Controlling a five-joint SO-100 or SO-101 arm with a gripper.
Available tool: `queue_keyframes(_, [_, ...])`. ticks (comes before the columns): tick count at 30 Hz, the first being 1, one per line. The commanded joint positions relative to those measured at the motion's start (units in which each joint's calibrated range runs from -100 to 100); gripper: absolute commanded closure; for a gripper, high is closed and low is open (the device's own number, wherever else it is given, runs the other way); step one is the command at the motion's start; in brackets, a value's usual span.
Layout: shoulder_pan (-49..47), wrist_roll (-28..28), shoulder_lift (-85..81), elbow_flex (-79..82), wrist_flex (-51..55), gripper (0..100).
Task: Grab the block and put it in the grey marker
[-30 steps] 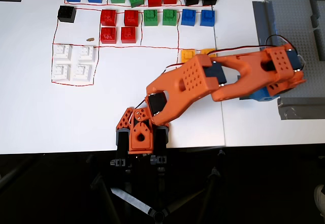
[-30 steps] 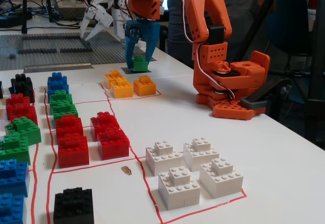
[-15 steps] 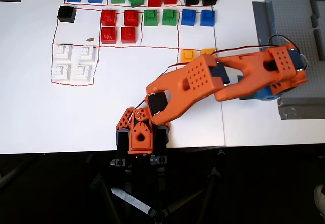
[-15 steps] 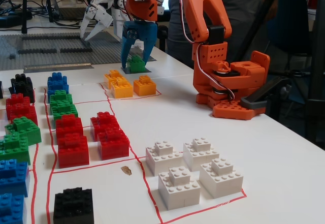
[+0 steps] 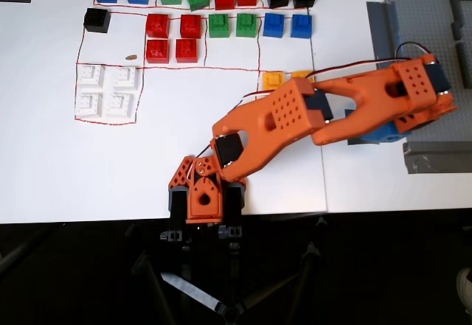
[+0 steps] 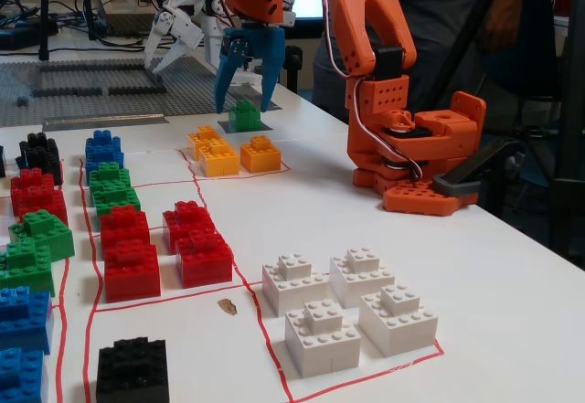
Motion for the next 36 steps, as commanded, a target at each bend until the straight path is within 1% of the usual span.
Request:
queue_keyframes(1, [-2.66,0.05,-15.06,-5.80,3.52,71])
queue_keyframes(4, [-4.90,-1.07,-17.91,-5.44,6.54,75])
queue_keyframes(7, [-8.40,-3.61,-21.28,-1.72,7.11,82])
queue_keyframes(9, [-11.22,-5.37,-23.87,1.37,7.11,85])
queue_keyframes(12, [-16.13,-8.40,-27.41,5.82,7.11,90])
queue_keyframes(15, [-21.37,-11.18,-30.08,9.90,6.70,92])
queue_keyframes(20, [-30.53,-16.90,-32.50,13.62,5.96,99])
queue_keyframes(28, [-45.33,-26.62,-35.26,15.53,7.35,100])
queue_keyframes(36, [-57.48,-34.43,-36.39,15.26,8.41,100])
